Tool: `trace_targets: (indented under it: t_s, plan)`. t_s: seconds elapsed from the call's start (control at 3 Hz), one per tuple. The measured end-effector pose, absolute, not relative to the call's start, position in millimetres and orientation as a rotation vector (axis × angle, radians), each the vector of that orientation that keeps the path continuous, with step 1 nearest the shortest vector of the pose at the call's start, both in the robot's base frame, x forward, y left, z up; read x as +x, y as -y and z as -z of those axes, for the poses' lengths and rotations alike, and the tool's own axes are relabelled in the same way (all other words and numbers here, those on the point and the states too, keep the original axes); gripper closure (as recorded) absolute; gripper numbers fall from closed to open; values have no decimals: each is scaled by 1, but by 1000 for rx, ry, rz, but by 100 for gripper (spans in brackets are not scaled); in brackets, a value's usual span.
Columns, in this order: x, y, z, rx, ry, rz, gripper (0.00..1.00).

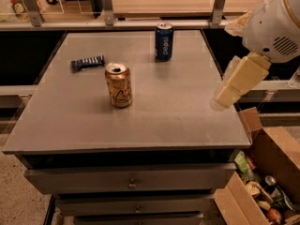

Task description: Move orange can near rxbar blueberry

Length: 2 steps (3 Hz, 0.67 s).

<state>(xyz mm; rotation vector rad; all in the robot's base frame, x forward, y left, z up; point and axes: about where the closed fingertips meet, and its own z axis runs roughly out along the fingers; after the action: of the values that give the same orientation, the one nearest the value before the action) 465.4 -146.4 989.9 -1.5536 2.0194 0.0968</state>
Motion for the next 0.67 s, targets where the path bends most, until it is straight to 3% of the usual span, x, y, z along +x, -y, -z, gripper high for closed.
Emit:
trace_targets:
  t_s: [0.67]
  plan:
    - [496,60,-992,-1518,-1893,-219,0]
